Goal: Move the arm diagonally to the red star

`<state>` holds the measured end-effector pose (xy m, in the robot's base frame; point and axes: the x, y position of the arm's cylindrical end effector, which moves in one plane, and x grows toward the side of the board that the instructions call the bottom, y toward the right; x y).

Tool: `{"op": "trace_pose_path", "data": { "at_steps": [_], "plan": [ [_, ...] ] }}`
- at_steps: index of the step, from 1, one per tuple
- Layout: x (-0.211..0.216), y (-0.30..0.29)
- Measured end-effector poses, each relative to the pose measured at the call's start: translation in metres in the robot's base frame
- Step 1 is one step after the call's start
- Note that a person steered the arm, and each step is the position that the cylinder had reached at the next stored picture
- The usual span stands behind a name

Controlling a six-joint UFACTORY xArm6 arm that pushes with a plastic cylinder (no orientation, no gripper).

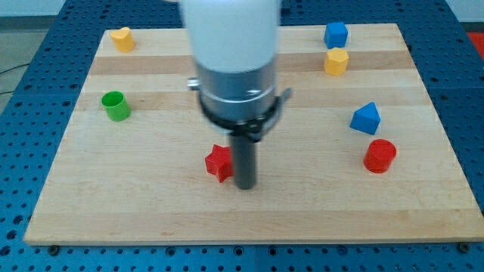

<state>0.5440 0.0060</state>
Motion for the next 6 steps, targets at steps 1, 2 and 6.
{"op": "trace_pose_path", "data": {
  "at_steps": [1,2,6],
  "plan": [
    [-0.028,0.013],
    [-0.032,-0.077],
    [-0.029,-0.226]
  ]
}}
